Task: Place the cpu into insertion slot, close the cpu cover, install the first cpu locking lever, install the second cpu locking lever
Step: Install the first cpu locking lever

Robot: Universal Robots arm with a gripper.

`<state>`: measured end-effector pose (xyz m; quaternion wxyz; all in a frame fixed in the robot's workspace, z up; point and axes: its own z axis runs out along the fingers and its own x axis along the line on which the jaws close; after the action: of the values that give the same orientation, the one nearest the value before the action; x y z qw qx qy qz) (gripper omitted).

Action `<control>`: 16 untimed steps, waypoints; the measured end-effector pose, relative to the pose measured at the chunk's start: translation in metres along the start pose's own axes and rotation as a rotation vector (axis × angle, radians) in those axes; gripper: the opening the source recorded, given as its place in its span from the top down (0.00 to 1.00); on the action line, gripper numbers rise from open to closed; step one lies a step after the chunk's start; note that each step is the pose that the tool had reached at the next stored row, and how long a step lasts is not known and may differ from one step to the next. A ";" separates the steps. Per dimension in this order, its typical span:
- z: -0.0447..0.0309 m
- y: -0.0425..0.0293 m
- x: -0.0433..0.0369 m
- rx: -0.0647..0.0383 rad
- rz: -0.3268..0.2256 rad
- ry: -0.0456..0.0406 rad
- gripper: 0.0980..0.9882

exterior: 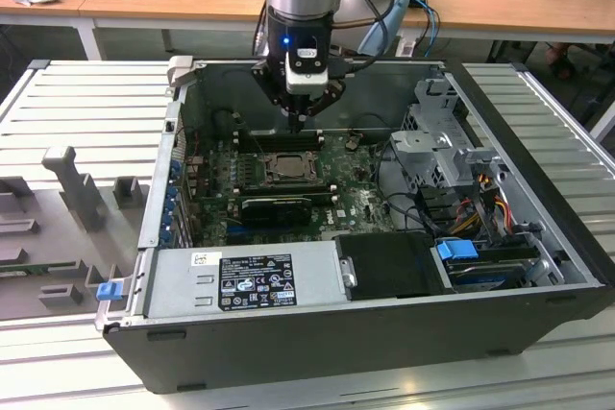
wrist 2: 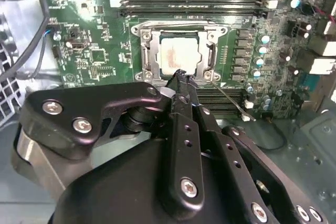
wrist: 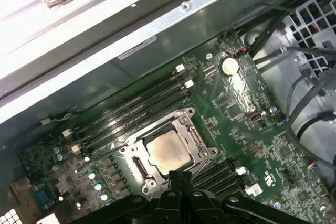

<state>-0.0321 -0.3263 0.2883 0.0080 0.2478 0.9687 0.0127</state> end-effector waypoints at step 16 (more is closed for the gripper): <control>0.0117 -0.0066 0.0111 -0.002 -0.400 0.0253 0.99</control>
<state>-0.0448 -0.3265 0.2763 -0.0016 0.0500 0.9986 0.0150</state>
